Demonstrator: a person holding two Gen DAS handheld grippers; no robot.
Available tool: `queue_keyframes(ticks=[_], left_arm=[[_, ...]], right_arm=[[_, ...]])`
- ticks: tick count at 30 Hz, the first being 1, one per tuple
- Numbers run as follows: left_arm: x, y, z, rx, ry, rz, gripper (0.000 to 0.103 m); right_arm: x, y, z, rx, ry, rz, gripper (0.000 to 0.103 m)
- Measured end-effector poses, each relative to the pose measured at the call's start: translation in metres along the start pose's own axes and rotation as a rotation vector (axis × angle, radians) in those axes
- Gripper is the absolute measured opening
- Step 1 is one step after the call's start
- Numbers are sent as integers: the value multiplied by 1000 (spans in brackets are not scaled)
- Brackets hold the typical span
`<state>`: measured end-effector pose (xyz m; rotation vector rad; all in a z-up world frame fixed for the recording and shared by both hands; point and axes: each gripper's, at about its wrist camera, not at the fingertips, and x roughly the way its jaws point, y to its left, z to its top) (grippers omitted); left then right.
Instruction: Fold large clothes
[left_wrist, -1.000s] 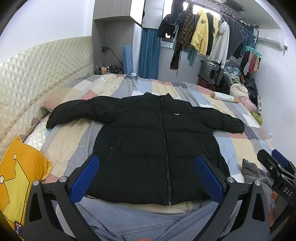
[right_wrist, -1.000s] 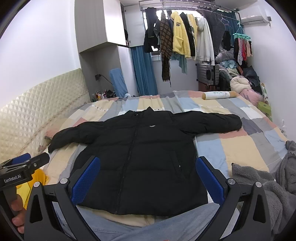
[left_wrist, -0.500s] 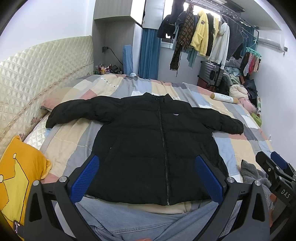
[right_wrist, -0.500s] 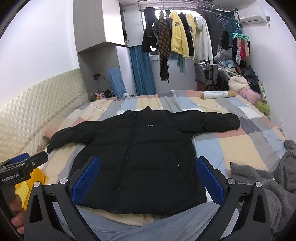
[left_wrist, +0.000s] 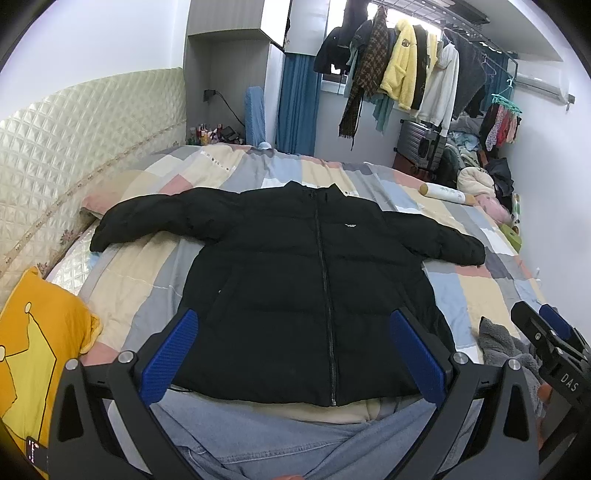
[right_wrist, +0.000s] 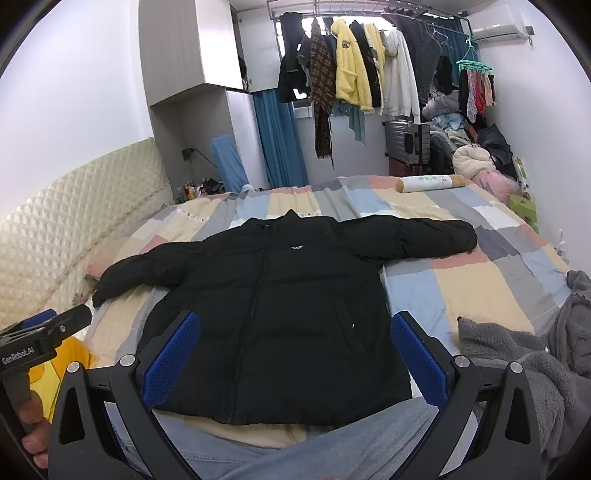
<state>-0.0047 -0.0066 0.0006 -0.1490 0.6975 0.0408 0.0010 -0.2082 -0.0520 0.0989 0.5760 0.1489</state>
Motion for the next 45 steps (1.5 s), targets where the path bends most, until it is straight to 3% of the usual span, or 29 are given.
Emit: queue_keyframes(ticks=[45], left_arm=[[-3, -9, 2, -11, 0, -20, 103]], right_arm=[[11, -7, 7, 14, 34, 21, 103]])
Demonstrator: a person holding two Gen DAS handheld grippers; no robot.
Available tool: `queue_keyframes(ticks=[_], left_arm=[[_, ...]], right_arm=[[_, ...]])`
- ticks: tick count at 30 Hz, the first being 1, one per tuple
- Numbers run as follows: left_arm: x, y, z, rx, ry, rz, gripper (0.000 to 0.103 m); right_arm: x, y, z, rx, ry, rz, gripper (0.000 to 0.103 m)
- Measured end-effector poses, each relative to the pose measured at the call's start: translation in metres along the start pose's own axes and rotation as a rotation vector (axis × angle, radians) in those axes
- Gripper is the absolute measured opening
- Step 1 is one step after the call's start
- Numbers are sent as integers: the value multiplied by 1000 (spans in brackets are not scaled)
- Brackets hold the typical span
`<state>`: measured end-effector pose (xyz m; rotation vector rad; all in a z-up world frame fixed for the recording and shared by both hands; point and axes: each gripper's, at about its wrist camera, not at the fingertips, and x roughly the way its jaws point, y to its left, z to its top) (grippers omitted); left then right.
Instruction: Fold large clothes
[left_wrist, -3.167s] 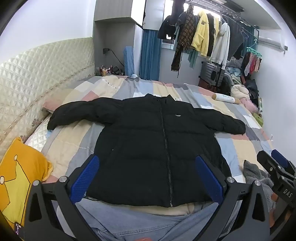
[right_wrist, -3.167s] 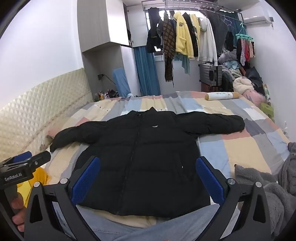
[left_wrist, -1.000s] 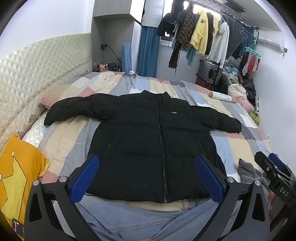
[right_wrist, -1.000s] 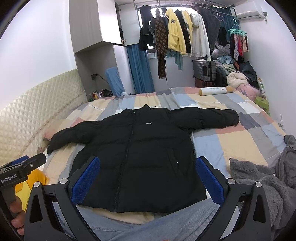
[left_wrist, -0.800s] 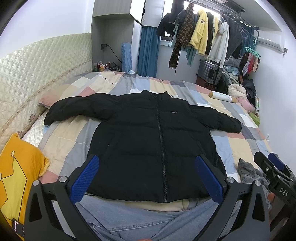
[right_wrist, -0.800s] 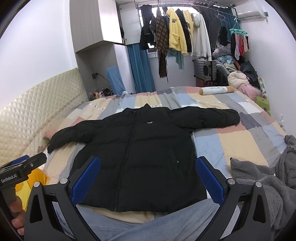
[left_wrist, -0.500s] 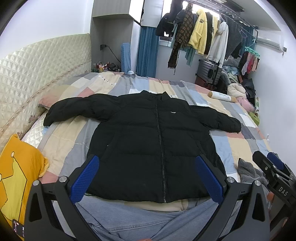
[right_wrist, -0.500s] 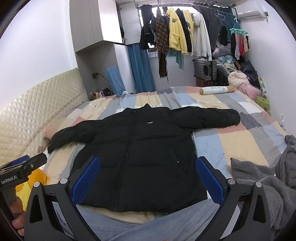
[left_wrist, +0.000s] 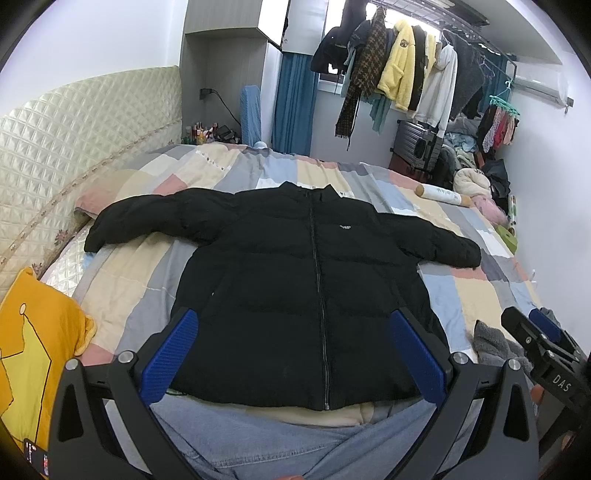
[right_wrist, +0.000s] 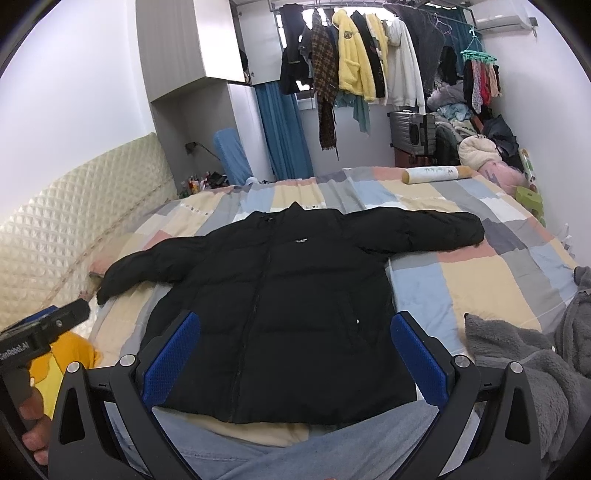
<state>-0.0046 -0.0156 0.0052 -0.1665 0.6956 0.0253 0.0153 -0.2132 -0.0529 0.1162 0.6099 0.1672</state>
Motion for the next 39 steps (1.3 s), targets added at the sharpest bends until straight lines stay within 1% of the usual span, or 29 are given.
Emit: queue_keyframes(ticks=[3, 7, 13, 15, 17, 19, 23, 25, 28, 31, 34, 36, 39], left_arm=[[2, -3, 9, 11, -20, 4, 103], [11, -3, 29, 17, -44, 20, 103], [35, -3, 57, 44, -62, 2, 103], [41, -1, 64, 53, -80, -10, 103], [53, 1, 71, 60, -88, -29, 103], [64, 3, 73, 58, -92, -43, 103], [89, 8, 70, 72, -79, -4, 103], [100, 11, 67, 70, -66, 5, 103], [115, 14, 66, 67, -45, -7, 103], [129, 21, 65, 49, -31, -19, 103], [142, 28, 62, 21, -22, -41, 103], [155, 33, 59, 4, -5, -37, 103], [170, 38, 56, -13, 16, -41, 103]], right_arm=[[8, -6, 6, 4, -2, -10, 103], [24, -15, 17, 12, -1, -33, 103], [43, -27, 35, 15, -31, -63, 103], [50, -29, 39, 18, -43, -42, 103], [59, -31, 40, 26, -37, -18, 103], [70, -32, 41, 29, -32, -27, 103], [90, -34, 39, 17, 1, -50, 103], [98, -38, 40, 4, 3, -60, 103], [104, -47, 45, -14, -23, -86, 103], [113, -64, 57, -17, -66, -73, 103], [123, -81, 71, -38, -107, -106, 103], [136, -100, 83, -35, -104, -111, 103], [153, -124, 97, -43, -115, -154, 103]])
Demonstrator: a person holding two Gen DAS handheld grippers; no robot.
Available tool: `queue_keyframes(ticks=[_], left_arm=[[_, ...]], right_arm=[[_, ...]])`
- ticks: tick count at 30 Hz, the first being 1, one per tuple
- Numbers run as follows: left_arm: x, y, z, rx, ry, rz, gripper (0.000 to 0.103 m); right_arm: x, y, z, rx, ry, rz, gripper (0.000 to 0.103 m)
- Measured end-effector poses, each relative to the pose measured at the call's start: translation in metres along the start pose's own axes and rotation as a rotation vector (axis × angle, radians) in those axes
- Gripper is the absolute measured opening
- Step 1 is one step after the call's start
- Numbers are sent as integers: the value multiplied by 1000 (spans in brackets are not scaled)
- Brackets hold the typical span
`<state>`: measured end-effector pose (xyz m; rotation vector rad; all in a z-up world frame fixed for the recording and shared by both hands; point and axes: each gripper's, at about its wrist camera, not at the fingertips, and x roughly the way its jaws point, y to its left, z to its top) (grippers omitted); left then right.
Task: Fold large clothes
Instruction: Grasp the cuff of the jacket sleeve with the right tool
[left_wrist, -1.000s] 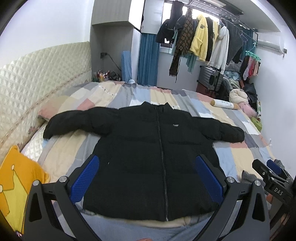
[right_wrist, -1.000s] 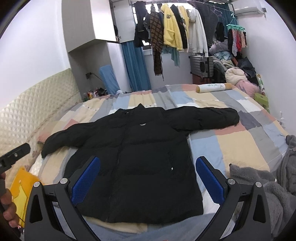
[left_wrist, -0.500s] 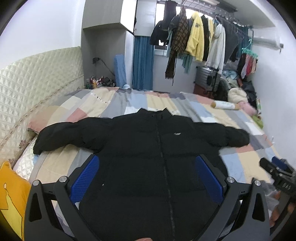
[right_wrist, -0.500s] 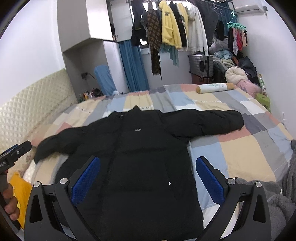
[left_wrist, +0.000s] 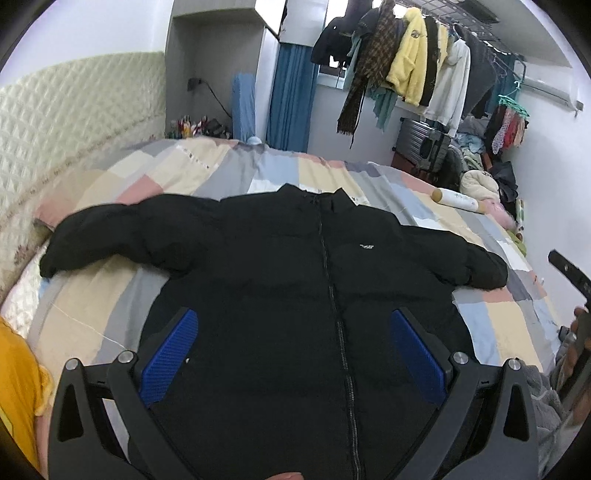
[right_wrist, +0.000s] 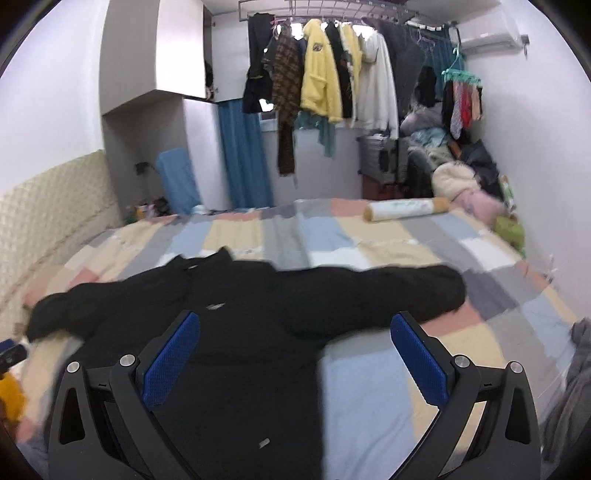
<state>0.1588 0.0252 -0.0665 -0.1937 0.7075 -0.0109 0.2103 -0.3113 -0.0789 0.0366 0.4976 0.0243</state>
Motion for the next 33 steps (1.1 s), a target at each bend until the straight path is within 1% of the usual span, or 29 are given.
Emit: queue_keyframes(ticks=[2, 3, 4, 6, 10, 12, 15, 17, 19, 21, 24, 25, 27, 28, 29, 31, 33], left_arm=[[8, 3, -2, -6, 4, 4, 103], [12, 3, -2, -6, 4, 6, 103], [18, 5, -3, -6, 8, 11, 103], [30, 8, -4, -17, 18, 19, 103], [49, 12, -11, -40, 33, -5, 103], [58, 12, -16, -43, 27, -22, 103], [69, 10, -21, -32, 24, -19, 103], [76, 9, -24, -34, 18, -15, 103], [85, 11, -25, -46, 25, -21, 103], [95, 14, -26, -69, 35, -32, 103], [107, 15, -27, -99, 43, -31, 103], [110, 15, -28, -103, 46, -31, 103], [118, 14, -27, -110, 47, -27, 103], [120, 14, -27, -109, 45, -26, 103], [124, 14, -26, -107, 43, -22, 103], [128, 13, -25, -94, 45, -14, 103], [129, 14, -22, -78, 34, -4, 103]], right_arm=[[23, -20, 7, 22, 18, 2, 103], [36, -34, 9, 59, 39, 15, 103], [50, -49, 11, 96, 60, 7, 103], [70, -74, 13, 136, 69, -21, 103], [120, -147, 13, 257, 88, -99, 103], [147, -188, 5, 320, 110, -129, 103], [179, -241, -11, 401, 125, -205, 103], [197, -276, -21, 485, 112, -202, 103], [216, -310, -34, 597, 110, -197, 103], [238, -336, -47, 703, 122, -170, 102], [265, -366, -66, 828, 128, -144, 95], [273, -373, -71, 864, 128, -130, 88], [287, -388, -81, 930, 113, -132, 79], [295, -392, -85, 961, 103, -124, 76], [299, -396, -88, 981, 91, -116, 76], [301, -401, -90, 992, 53, -123, 69], [306, -406, -92, 1010, 12, -103, 65]])
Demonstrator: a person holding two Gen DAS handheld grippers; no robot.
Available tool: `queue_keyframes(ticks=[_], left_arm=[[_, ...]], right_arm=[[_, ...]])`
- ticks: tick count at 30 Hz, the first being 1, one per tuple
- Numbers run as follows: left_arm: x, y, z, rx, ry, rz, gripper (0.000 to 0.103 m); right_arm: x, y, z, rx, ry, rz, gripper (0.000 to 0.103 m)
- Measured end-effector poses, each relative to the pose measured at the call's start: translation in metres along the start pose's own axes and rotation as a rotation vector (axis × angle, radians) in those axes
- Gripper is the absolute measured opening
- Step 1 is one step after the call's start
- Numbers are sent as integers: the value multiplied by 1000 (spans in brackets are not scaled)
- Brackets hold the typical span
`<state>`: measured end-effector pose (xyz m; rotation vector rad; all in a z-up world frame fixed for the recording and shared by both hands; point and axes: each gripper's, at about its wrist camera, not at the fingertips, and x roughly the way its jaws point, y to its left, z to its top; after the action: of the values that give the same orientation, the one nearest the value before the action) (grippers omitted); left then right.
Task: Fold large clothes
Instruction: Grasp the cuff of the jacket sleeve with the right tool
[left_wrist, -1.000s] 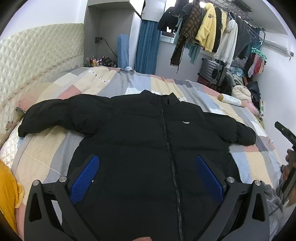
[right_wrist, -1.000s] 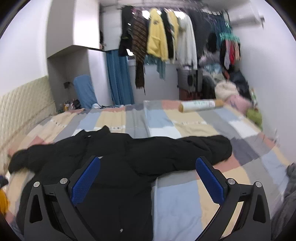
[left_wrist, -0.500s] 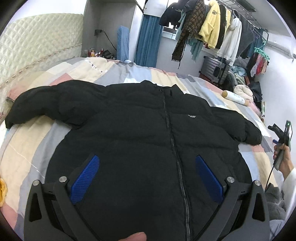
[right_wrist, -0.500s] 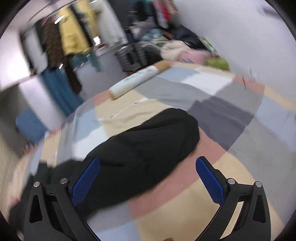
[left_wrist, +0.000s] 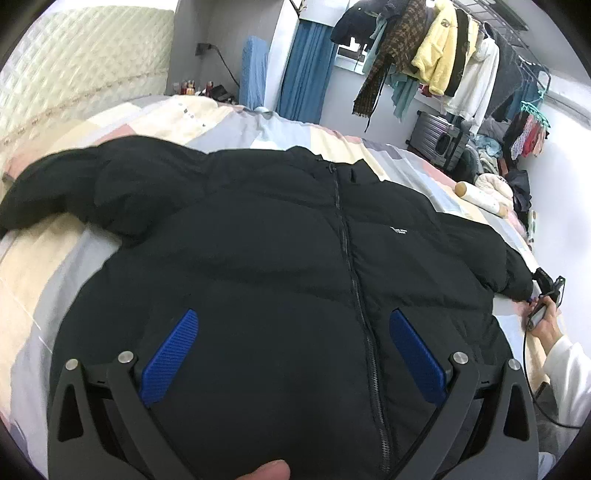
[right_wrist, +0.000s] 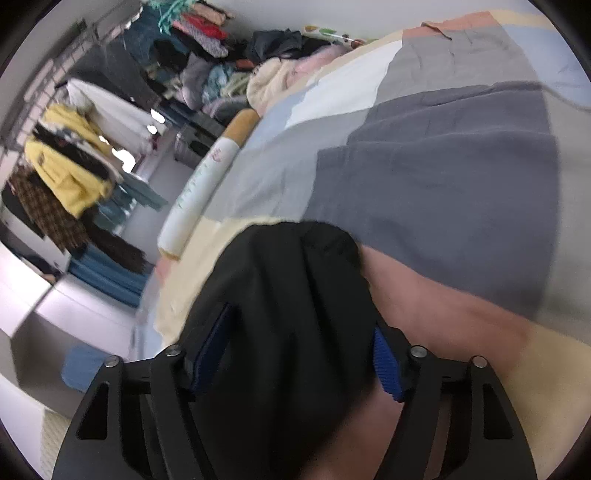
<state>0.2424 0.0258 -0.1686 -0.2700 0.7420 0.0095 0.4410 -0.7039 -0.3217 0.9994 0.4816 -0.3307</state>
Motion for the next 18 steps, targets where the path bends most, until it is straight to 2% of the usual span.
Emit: queue_keyframes(ticks=[1, 5, 6, 10, 14, 18], left_arm=[[1, 1, 2, 6, -5, 8, 103], [7, 9, 5, 0, -12, 28, 103], [9, 10, 5, -2, -9, 29, 103], [12, 17, 6, 3, 0, 41, 103], [5, 16, 4, 44, -29, 107, 103], [-6, 17, 3, 60, -33, 78, 103]], right_arm=[[2, -1, 1, 3, -4, 7, 60], [9, 3, 3, -37, -9, 10, 55], [9, 5, 3, -51, -8, 10, 50], [1, 21, 6, -129, -10, 8, 18], [-29, 45, 16, -188, -68, -33, 12], [-65, 63, 31, -196, -121, -45, 10]])
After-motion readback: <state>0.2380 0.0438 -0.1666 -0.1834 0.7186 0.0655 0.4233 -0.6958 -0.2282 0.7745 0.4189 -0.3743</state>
